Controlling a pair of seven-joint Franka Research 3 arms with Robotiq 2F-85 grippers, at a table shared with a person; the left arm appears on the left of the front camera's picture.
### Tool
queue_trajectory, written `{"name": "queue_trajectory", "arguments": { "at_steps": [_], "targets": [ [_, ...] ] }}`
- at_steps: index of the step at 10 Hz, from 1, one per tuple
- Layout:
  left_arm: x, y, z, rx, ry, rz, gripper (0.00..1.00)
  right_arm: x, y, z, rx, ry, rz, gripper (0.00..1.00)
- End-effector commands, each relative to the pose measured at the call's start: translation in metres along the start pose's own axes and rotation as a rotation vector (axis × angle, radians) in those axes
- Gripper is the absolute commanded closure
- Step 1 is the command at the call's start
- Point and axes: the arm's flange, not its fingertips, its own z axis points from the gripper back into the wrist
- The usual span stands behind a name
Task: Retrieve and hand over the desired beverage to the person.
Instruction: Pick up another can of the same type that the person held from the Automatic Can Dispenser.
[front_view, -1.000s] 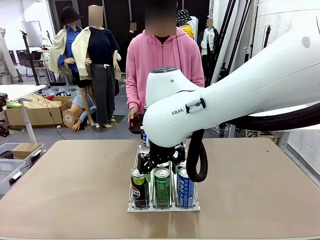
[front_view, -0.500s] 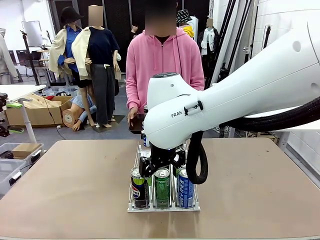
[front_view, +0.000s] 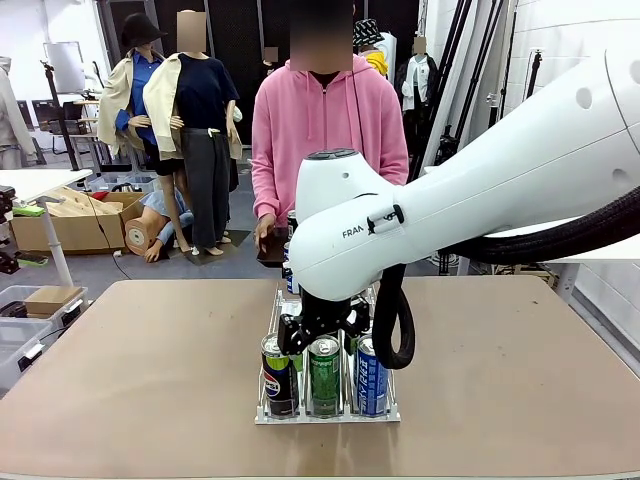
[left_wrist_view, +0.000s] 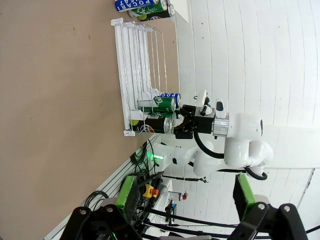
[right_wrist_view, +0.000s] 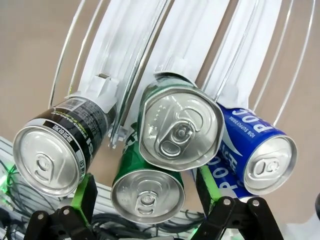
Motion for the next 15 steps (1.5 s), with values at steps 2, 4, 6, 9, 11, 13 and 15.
{"name": "queue_trajectory", "arguments": {
  "at_steps": [2, 4, 6, 9, 11, 13, 15],
  "targets": [
    [-0.0034, -0.0014, 0.0001, 0.003, -0.008, 0.000, 0.00, -0.0014, -0.0002, -0.0003, -0.005, 0.010, -0.011, 0.00],
    [-0.0034, -0.0014, 0.0001, 0.003, -0.008, 0.000, 0.00, -0.0014, -0.0002, -0.0003, -0.005, 0.010, -0.011, 0.00],
    [-0.0034, -0.0014, 0.0001, 0.003, -0.008, 0.000, 0.00, -0.0014, -0.0002, -0.0003, -0.005, 0.010, -0.011, 0.00],
    [-0.0034, -0.0014, 0.0001, 0.003, -0.008, 0.000, 0.00, 0.0001, -0.0011, -0.0003, -0.001, 0.003, -0.002, 0.04],
    [-0.0034, -0.0014, 0.0001, 0.003, -0.008, 0.000, 0.00, 0.0044, -0.0022, -0.0026, 0.000, -0.002, -0.020, 0.24],
    [-0.0034, -0.0014, 0.0001, 0.003, -0.008, 0.000, 0.00, 0.0046, -0.0032, -0.0019, -0.022, -0.021, -0.036, 0.56],
    [-0.0034, -0.0014, 0.0001, 0.003, -0.008, 0.000, 0.00, 0.0040, -0.0045, -0.0017, -0.046, -0.043, -0.055, 0.93]
  ]
}}
